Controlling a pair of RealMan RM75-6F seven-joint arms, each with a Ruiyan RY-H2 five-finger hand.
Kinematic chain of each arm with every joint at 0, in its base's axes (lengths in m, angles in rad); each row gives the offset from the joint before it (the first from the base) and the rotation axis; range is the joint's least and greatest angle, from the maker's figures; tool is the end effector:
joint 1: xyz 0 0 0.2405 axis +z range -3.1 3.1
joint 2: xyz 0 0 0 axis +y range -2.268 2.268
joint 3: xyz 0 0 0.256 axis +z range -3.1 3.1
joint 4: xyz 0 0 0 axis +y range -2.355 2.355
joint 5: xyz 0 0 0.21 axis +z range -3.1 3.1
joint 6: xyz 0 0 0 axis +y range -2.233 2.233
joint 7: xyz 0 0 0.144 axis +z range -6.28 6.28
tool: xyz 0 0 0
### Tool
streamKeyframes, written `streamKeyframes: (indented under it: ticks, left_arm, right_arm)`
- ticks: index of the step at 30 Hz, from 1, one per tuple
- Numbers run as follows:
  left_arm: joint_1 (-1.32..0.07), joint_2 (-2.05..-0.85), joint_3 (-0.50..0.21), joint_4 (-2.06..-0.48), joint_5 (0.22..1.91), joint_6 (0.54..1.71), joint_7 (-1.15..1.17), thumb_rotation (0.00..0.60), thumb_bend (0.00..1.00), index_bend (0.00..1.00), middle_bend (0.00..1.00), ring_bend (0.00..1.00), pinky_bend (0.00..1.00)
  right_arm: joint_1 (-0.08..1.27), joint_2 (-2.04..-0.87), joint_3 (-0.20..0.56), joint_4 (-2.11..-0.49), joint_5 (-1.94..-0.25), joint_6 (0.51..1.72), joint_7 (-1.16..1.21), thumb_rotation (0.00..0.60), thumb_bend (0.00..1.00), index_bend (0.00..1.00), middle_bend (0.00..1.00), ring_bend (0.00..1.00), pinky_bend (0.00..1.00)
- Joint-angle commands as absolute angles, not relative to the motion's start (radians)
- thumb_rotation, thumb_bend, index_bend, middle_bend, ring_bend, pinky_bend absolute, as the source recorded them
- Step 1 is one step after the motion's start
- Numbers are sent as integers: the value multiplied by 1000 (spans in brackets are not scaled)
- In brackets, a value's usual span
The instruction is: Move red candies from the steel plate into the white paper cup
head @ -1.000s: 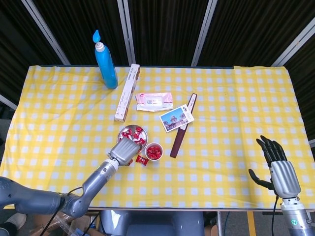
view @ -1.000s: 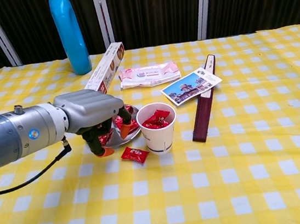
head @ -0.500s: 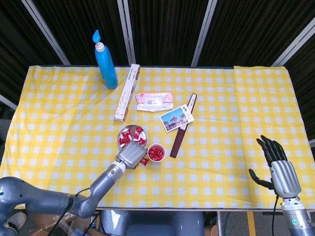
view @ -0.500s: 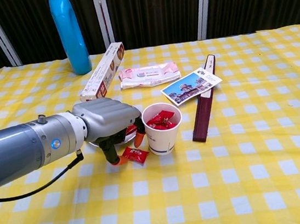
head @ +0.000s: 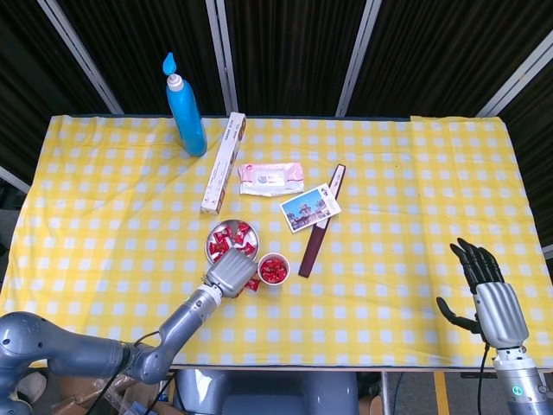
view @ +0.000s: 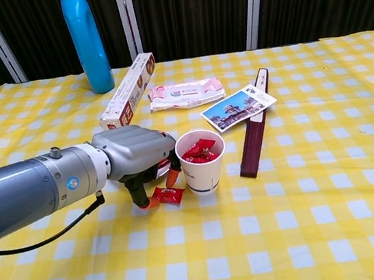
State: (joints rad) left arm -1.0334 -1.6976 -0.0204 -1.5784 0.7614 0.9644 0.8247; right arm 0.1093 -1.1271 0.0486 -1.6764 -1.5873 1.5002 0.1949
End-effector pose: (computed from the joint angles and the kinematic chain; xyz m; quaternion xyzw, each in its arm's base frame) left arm -0.0783 0.3025 -0.0911 -0.8660 -0.2577 -0.2404 0.3546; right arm -0.2803 -0.1858 0.1485 0.5698 -0.4352 0.4875 0.4983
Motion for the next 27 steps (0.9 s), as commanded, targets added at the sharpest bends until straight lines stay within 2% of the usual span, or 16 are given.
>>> streamKeyframes:
  ticks: [1, 6, 13, 27]
  left_arm:
    - [-1032, -1699, -21, -1577, 762, 964, 824, 600, 340, 468, 973, 994, 985]
    - [-1031, -1704, -20, -1571, 764, 963, 824, 600, 368, 476, 974, 994, 985]
    - [-1024, -1701, -19, -1571, 775, 965, 817, 600, 449, 543, 981, 996, 985]
    - [-995, -1627, 1, -1638, 821, 987, 801, 600, 461, 585, 981, 996, 985]
  right_arm:
    - [109, -1127, 48, -1677, -1588, 1500, 195, 600, 387, 0, 0, 0, 0]
    - [109, -1127, 48, -1676, -1588, 1501, 195, 600, 388, 0, 0, 0, 0]
    - [109, -1127, 47, -1676, -1590, 1501, 195, 600, 387, 0, 0, 0, 0]
    - [108, -1127, 46, -1675, -1592, 1503, 195, 600, 387, 0, 0, 0, 0]
